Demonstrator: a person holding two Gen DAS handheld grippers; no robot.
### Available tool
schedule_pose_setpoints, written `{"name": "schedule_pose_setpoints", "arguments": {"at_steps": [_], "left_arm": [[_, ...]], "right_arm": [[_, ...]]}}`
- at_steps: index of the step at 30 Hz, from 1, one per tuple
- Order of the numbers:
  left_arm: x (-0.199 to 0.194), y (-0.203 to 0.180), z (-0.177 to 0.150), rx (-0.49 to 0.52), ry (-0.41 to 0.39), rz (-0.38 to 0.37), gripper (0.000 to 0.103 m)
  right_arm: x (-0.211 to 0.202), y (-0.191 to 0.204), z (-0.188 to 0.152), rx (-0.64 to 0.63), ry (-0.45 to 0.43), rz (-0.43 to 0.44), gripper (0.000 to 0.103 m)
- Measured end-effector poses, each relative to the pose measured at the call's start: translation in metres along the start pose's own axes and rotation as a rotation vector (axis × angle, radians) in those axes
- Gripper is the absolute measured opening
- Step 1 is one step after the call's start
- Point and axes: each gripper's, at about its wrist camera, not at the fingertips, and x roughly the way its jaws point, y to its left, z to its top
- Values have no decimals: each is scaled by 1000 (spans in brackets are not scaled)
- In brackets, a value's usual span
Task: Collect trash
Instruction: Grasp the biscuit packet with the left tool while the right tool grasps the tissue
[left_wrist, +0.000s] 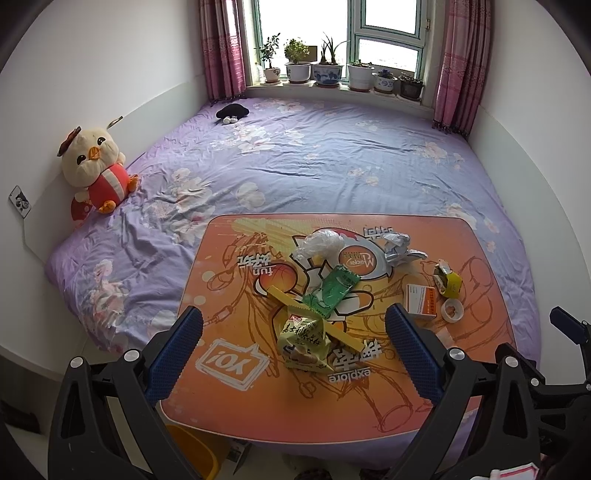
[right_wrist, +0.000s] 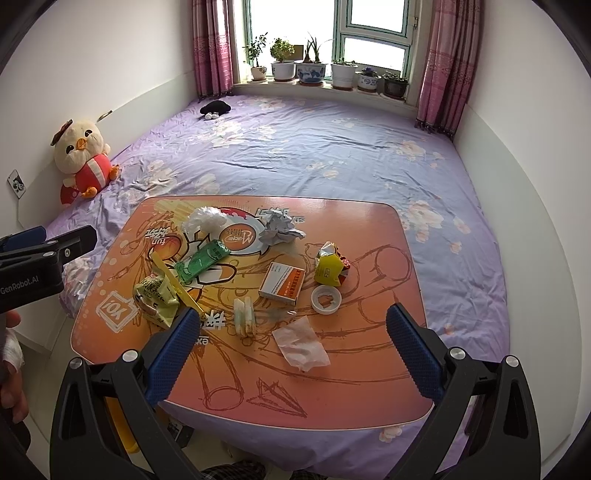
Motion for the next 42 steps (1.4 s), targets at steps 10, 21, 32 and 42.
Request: {"name": "schedule_pose_setpoints", "arguments": {"at_steps": [10, 21, 32, 42], "left_arm": [[13, -2, -40, 35, 5, -24, 98], [53, 10, -84, 2, 146, -46, 98], [109, 13, -65, 3, 153, -62, 97], [137, 11, -57, 12, 187, -70, 94]], "right_arm": [[-2, -14, -31, 2, -62, 45, 100], [36, -30, -73, 50, 40, 70, 100], [91, -30, -76, 20, 74, 80, 100], [125, -26, -71, -33, 87, 73, 100]]}}
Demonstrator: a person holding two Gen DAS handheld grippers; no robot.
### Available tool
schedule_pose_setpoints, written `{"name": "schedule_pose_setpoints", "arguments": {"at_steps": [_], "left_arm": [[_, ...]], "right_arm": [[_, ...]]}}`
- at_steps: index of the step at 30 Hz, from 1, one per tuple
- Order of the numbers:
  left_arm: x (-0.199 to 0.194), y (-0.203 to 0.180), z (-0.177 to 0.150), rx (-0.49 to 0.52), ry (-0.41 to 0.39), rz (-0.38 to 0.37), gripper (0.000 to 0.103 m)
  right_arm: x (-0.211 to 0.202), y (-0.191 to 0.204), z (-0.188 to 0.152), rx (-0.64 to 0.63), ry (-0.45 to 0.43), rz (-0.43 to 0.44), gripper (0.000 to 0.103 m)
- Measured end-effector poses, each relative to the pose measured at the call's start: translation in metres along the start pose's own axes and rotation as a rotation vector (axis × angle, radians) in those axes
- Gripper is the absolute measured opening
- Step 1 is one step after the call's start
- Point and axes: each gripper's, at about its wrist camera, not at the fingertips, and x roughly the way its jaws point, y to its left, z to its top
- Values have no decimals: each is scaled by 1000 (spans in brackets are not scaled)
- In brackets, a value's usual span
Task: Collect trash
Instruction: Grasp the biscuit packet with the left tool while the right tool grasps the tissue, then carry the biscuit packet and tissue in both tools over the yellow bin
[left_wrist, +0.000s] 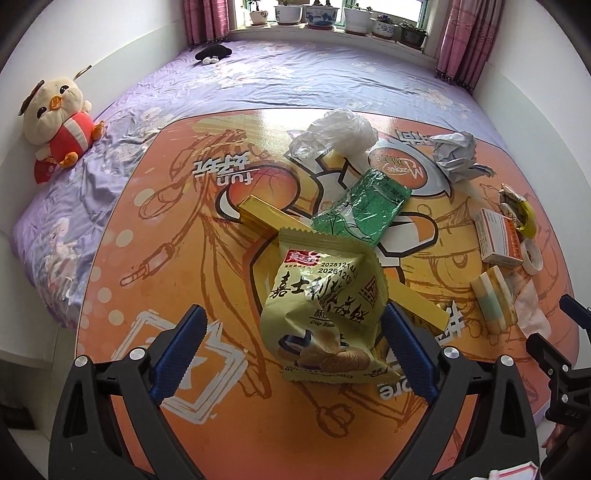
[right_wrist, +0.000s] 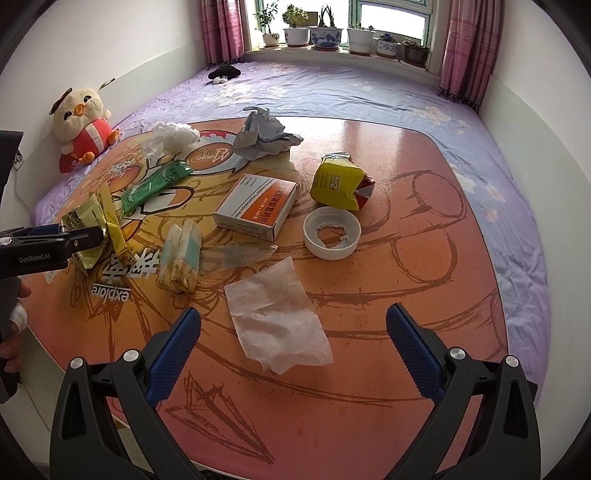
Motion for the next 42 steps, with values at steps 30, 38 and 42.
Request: {"name": "schedule_pose_setpoints", "arguments": {"at_steps": [30, 38, 42], "left_arm": [[2, -2, -4, 110, -40, -43, 55], [-7, 11, -8, 63, -31, -84, 45], [-19, 17, -13, 51, -38, -89, 45]], "right_arm": [[1, 15, 0, -43, 13, 4, 31], [-4, 19, -5, -11, 33, 28, 13], [-10, 17, -6, 10, 30, 47, 12]]}}
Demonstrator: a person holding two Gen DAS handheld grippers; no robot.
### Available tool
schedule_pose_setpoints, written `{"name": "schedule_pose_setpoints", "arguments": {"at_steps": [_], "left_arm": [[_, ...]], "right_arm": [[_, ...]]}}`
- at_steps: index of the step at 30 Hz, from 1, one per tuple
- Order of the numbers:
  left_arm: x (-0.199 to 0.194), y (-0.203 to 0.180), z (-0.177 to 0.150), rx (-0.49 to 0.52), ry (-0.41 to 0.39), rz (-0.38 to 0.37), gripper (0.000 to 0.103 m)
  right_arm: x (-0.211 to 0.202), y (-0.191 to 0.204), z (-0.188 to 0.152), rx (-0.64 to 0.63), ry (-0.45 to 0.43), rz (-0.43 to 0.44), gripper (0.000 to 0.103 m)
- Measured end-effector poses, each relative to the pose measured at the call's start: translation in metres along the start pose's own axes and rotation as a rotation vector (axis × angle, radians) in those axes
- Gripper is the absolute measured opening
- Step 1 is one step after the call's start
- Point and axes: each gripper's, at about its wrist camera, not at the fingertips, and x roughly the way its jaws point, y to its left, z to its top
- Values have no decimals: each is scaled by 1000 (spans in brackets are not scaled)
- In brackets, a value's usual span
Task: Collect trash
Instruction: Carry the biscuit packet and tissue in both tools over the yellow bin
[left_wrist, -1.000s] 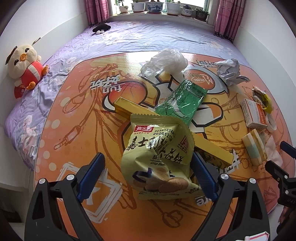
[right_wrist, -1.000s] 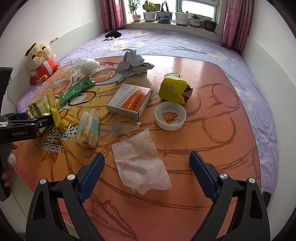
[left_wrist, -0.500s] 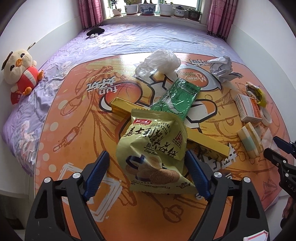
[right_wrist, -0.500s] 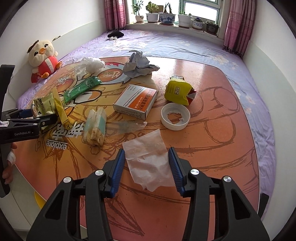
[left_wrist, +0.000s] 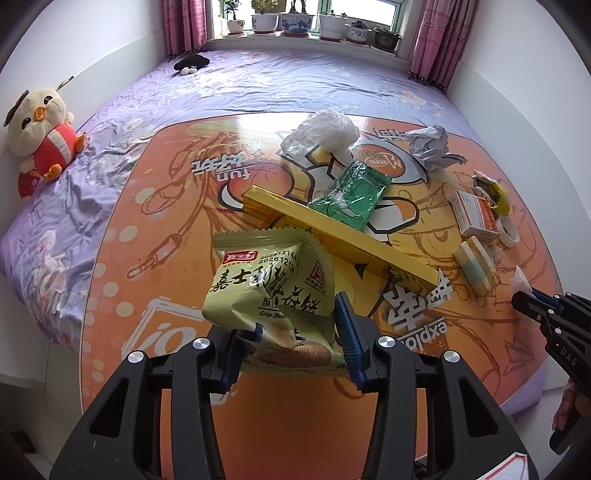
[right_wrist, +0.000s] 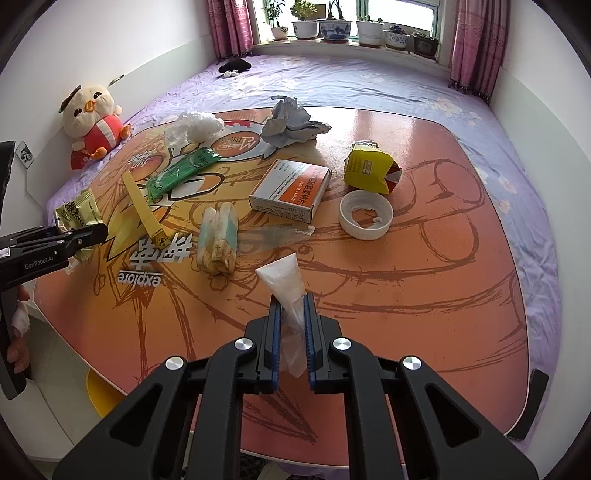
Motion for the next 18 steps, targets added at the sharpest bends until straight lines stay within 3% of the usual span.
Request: {"name": "schedule_pose_setpoints", "arguments": {"at_steps": [7, 18], "left_arm": [[-32, 17, -12, -46, -30, 24, 45], [-91, 63, -59, -222, -89, 170, 45]], "right_arm": [[-20, 13, 11, -34, -20, 54, 12], [-37, 106, 33, -340, -21, 276, 12]]}}
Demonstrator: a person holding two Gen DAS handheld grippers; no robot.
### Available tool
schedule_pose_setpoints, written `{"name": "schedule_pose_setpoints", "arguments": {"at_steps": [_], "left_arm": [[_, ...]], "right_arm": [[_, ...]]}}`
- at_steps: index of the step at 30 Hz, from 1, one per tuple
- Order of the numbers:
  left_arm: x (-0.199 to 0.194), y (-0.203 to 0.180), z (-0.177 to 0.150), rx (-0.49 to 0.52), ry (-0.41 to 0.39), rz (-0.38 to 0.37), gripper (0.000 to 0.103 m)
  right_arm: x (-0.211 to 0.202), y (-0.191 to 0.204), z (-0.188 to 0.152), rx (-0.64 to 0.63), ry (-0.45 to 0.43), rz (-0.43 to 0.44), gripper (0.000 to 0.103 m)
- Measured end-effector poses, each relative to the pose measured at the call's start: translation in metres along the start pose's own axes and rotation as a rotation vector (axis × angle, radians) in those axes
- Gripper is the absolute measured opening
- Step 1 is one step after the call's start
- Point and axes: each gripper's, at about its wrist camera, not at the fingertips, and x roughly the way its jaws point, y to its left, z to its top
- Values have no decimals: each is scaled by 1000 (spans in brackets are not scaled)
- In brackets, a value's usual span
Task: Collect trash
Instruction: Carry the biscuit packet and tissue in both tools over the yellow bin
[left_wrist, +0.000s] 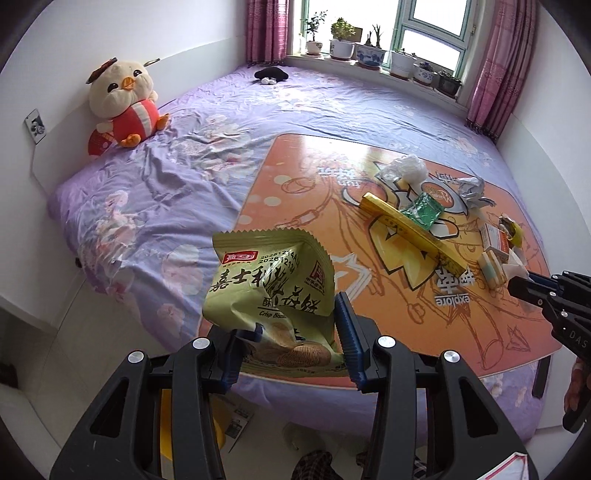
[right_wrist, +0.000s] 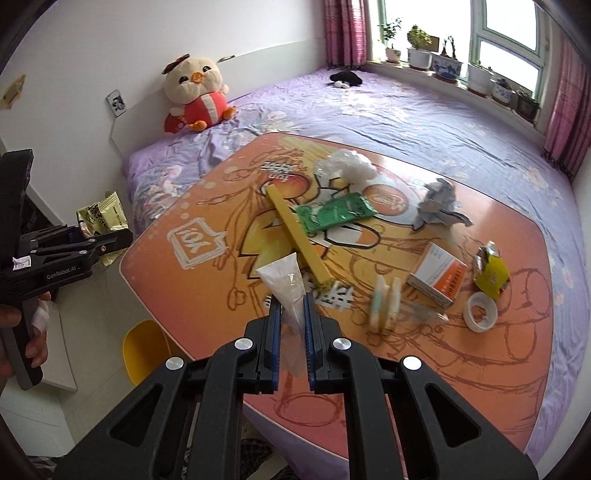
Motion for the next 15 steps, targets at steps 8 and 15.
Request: {"name": "schedule_pose_setpoints", "arguments": {"at_steps": [8, 15], "left_arm": [[-23, 64, -47, -169, 16, 122, 45], [-29, 118, -93, -323, 58, 201, 45]], "right_arm": [[21, 93, 25, -223, 30, 192, 12], [49, 179, 28, -382, 101, 330, 12]]}}
